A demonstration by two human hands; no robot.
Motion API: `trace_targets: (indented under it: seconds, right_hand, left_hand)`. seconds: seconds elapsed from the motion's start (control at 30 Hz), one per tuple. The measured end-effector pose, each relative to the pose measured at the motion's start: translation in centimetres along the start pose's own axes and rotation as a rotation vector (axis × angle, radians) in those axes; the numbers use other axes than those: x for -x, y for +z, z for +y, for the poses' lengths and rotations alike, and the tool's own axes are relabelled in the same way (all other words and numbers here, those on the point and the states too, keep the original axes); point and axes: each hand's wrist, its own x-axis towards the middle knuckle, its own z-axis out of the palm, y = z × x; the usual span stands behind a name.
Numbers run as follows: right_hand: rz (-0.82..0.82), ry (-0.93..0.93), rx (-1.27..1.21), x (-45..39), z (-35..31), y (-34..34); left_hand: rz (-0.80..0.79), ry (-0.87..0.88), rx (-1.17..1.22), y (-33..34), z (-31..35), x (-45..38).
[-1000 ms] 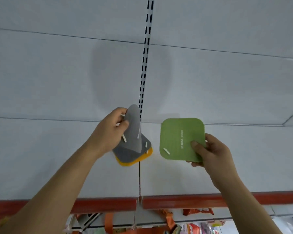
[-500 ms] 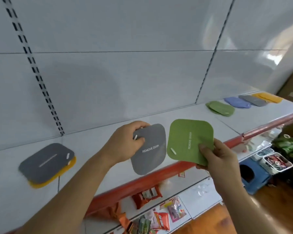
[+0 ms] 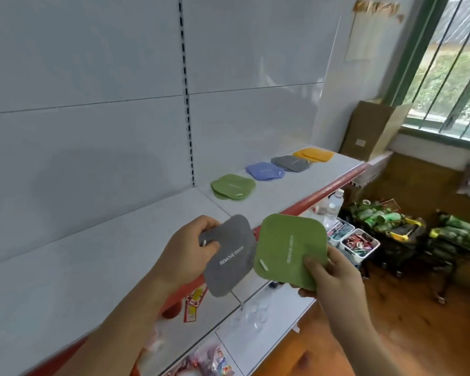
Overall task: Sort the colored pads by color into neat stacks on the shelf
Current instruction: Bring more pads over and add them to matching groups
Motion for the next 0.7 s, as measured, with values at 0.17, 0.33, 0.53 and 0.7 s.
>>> trace_targets:
  seconds: [0.17,0.33,0.53,0.7]
  right_hand:
    - [0.078,0.023,-0.018,-5.9,1.4,-3.6]
    - [0.133,0.038,0.001,-13.9,1.8,-6.3]
    - [0.196,0.023,-0.005,-23.3,0.4,-10.1]
    - [0.193,0.058,-0.002,-30.3,1.9,-12.8]
  left_hand:
    - [-0.006,-0.058,0.047,5.6,1.0,-6.8]
    - [-0.047,-0.067,0.141,11.5,1.8,-15.6]
    - [-0.091,-0.058,0.232,17.9,4.3,-26.2]
    - [-0.041,-0.109,0.304,22.2,5.1,-34.4]
